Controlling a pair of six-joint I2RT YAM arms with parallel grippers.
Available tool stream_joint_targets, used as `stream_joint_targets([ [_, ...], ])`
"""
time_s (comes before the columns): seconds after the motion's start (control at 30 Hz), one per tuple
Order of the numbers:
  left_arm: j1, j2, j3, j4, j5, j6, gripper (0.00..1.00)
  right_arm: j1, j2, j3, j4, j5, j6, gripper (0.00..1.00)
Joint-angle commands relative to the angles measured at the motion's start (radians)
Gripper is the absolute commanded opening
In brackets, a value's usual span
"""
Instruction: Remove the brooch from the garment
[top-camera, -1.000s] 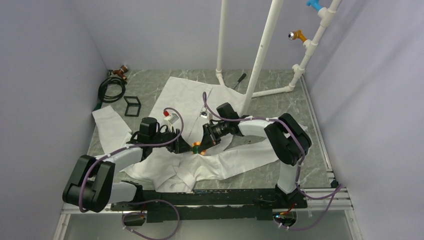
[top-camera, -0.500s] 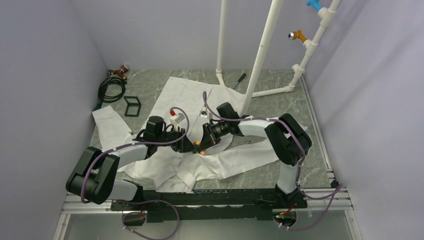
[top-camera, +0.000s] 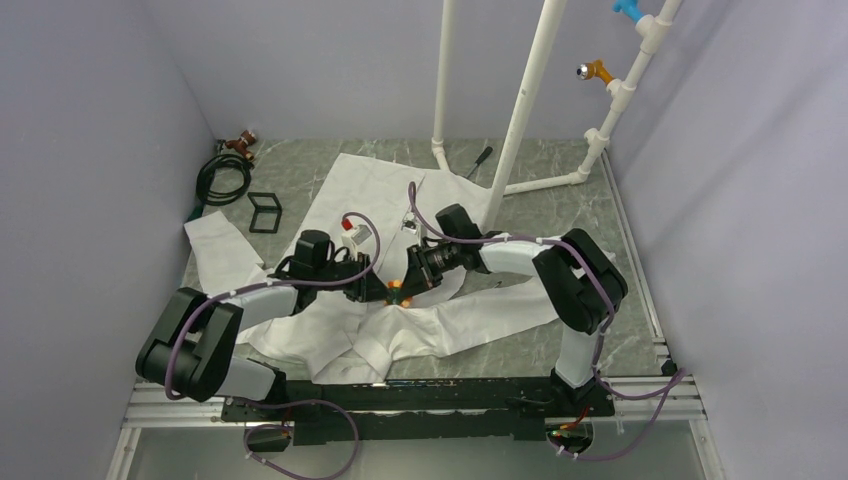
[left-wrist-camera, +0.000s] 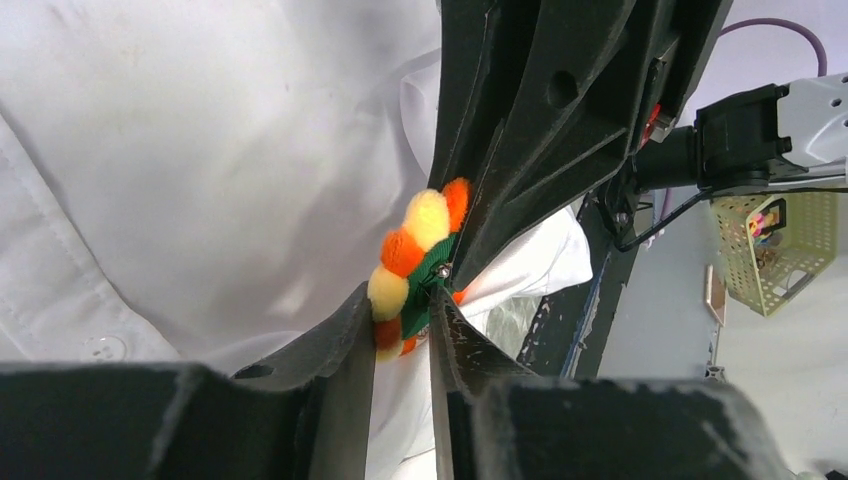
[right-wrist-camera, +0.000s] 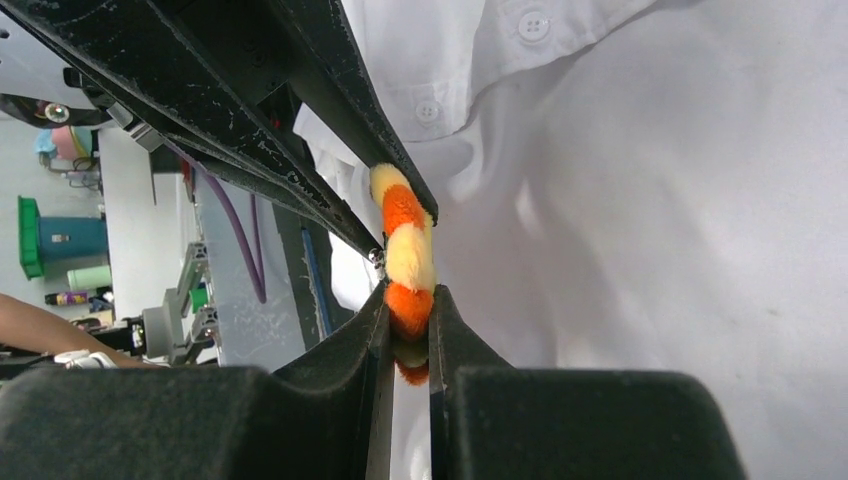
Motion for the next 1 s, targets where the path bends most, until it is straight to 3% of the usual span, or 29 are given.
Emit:
stream_joint_targets([
  [0.0, -0.004, 0.019, 0.04, -0.015, -0.038, 0.011, 0.22, 0.005, -0.075, -0.014, 0.068, -0.029, 0.002, 0.0],
  [0.13, -0.004, 0.028, 0.045, -0.007, -0.02, 0.005, 0.21, 0.005, -0.082, -0.023, 0.071, -0.021, -0.001, 0.0],
  [0.27, -0.004, 0.014, 0.024, 0.061, 0.029, -0.027, 0.36, 0.004, -0.079, -0.019, 0.046, 0.004, -0.021, 0.0],
  [0.5, 0.019, -0.069, -0.024, 0.137, 0.088, -0.049, 0.54, 0.004, -0.07, -0.023, 0.014, 0.026, -0.07, 0.0],
  [0.8, 0.053, -0.174, -0.068, 0.05, 0.071, 0.014, 0.59, 0.004, -0.066, -0.032, 0.014, 0.034, -0.099, 0.0],
  [0.97, 0.052, -0.21, -0.092, -0.025, 0.025, 0.124, 0.57, 0.004, -0.067, -0.024, -0.002, 0.041, -0.12, 0.0],
])
